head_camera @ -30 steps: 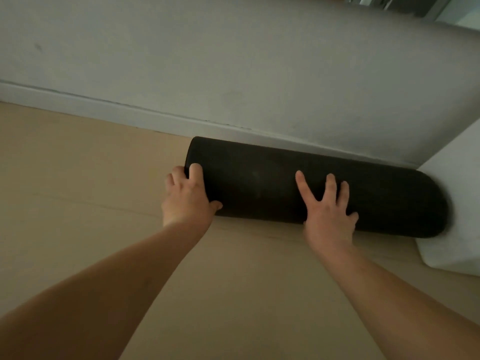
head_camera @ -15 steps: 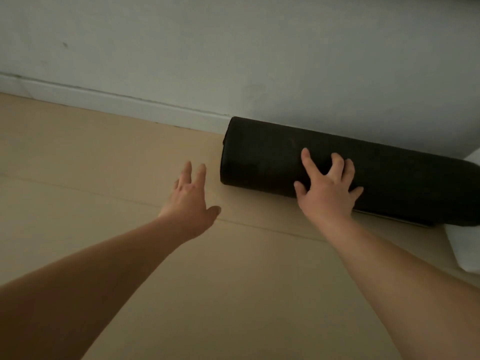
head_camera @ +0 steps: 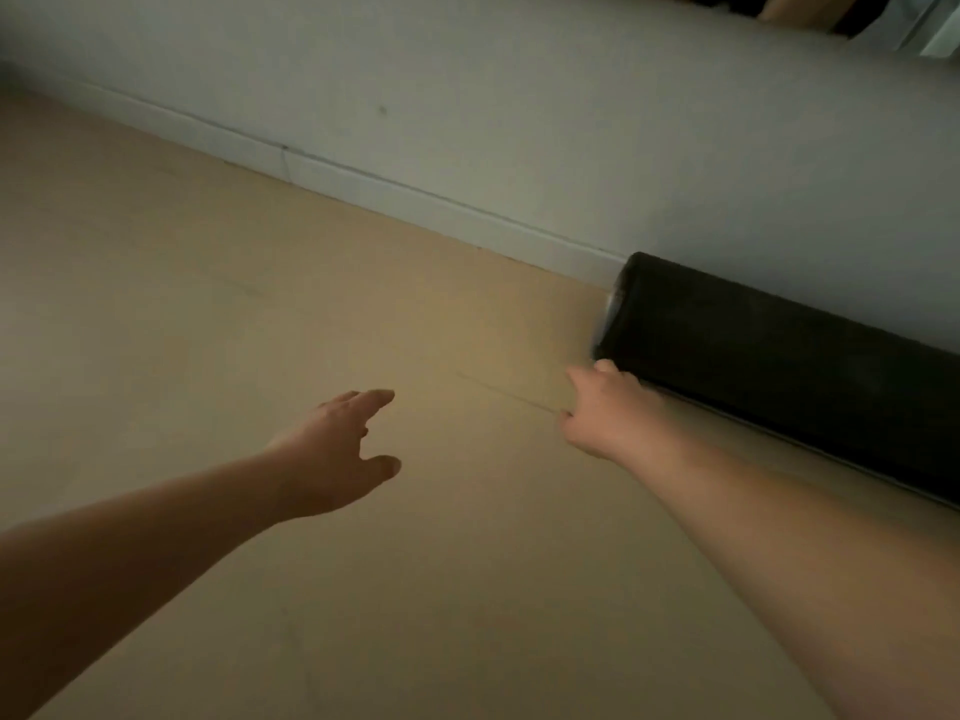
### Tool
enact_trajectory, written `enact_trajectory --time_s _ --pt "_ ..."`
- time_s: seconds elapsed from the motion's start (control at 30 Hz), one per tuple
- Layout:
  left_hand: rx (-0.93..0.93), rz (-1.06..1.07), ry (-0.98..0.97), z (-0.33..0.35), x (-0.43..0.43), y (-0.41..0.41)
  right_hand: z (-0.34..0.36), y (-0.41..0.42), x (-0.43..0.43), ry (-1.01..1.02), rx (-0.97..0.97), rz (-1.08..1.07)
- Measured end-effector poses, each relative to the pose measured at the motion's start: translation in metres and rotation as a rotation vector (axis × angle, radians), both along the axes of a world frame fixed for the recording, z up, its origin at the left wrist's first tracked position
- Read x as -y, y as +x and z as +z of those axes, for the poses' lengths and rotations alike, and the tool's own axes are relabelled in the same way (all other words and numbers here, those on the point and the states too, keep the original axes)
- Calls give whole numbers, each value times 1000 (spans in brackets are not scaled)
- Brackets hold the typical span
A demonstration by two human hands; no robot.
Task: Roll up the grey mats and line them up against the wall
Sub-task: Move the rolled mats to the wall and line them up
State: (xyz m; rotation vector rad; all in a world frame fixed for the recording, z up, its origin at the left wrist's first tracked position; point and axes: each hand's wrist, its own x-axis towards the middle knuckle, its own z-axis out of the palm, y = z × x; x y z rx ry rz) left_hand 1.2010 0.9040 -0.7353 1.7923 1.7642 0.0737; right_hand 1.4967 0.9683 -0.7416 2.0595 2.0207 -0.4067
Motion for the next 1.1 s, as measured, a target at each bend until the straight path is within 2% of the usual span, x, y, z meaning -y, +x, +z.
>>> enact_trajectory --time_s 0.2,0.43,0.57,0.63,0.7,0.77,0.83,0.93,0.97,1.1 --pt "116 270 -4 12 88 -118 20 -209 29 -148 -216 279" --pt "127 757 81 22 217 -264 27 -405 128 -316 -437 549" --pt "-3 934 149 36 292 -332 22 -473 186 -456 -603 568" --pt "-152 1027 180 43 327 -359 18 -500 214 -544 -628 603" --pt "-260 1167 106 44 359 -377 14 -519 239 -663 -620 630" --pt "-149 1366 -41 37 383 -381 6 -531 262 -734 -585 677" --pt "116 1563 -133 22 393 -373 -5 -537 275 -696 -546 735" --pt "418 1742 -75 2 387 -355 -15 -533 275 -659 -568 704" --pt "457 1748 -17 -5 382 -350 -18 -530 271 -678 -588 676" --pt "380 1608 186 -11 362 -336 -21 -510 252 -773 -734 500"
